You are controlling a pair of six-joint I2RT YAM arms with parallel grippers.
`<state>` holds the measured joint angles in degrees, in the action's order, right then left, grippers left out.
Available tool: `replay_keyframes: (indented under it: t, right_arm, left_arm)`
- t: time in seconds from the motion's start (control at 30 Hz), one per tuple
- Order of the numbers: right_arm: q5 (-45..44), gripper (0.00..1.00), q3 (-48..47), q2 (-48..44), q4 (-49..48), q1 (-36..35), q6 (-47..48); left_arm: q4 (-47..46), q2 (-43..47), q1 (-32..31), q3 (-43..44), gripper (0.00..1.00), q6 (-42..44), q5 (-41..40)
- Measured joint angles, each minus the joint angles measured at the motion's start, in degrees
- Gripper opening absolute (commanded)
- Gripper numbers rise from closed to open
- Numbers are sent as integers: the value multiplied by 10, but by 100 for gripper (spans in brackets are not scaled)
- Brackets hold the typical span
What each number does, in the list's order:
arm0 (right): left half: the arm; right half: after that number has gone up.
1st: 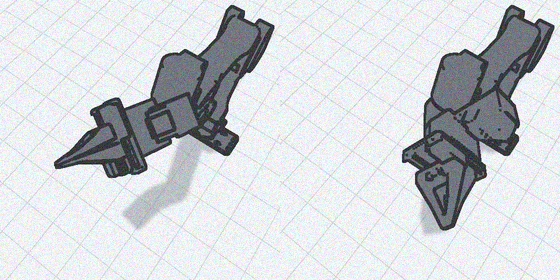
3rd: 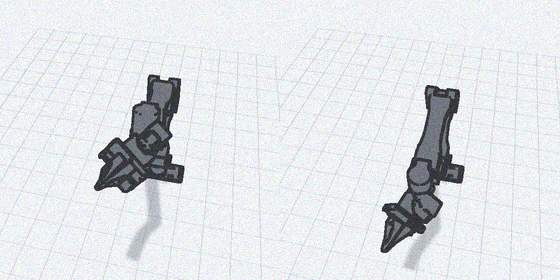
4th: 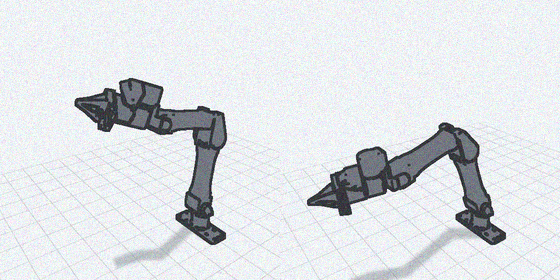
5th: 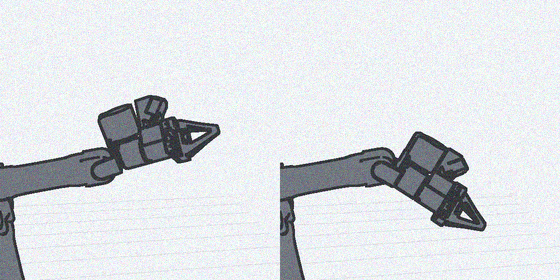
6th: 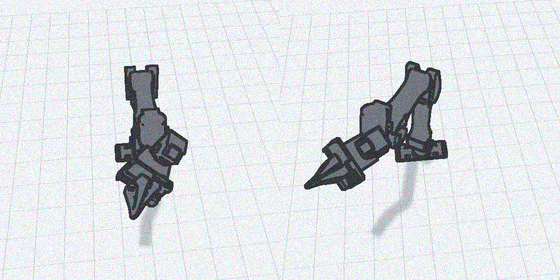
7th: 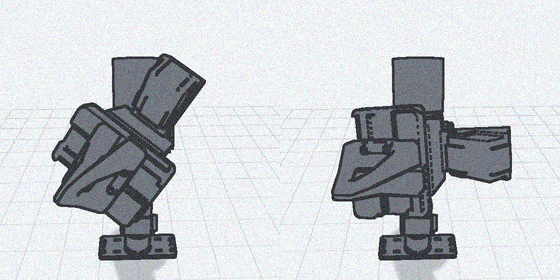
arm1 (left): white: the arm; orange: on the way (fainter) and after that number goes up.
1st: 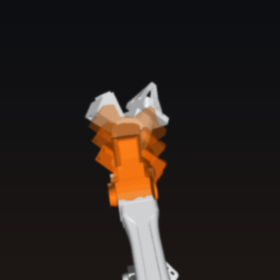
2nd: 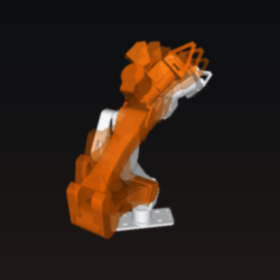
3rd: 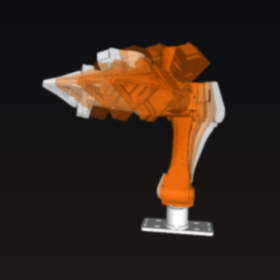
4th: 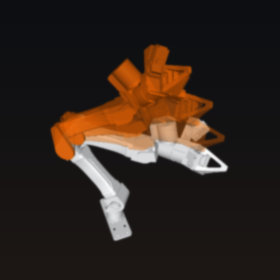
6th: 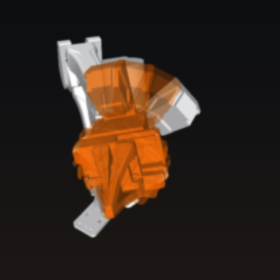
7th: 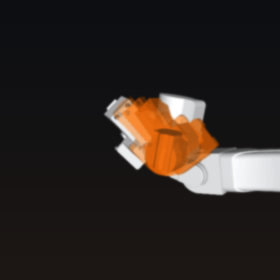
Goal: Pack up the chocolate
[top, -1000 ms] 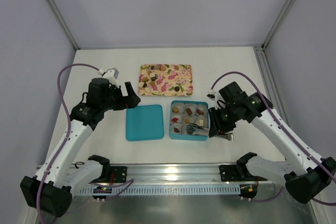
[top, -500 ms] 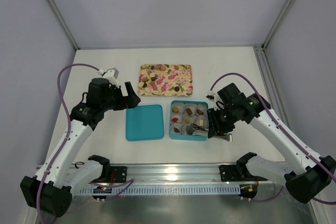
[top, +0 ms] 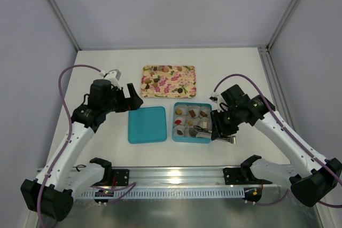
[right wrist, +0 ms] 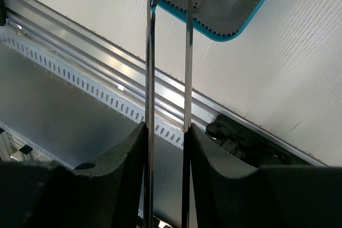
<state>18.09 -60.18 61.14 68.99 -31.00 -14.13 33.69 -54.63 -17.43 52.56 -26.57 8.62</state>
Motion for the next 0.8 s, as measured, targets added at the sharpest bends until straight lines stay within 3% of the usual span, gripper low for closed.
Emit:
replay_keyframes:
  t: [0.8]
  right_arm:
    - [-1, 39, 0, 1, 0, 0, 1]
  left_arm:
    - [0, 0, 0, 0, 100, 0, 0]
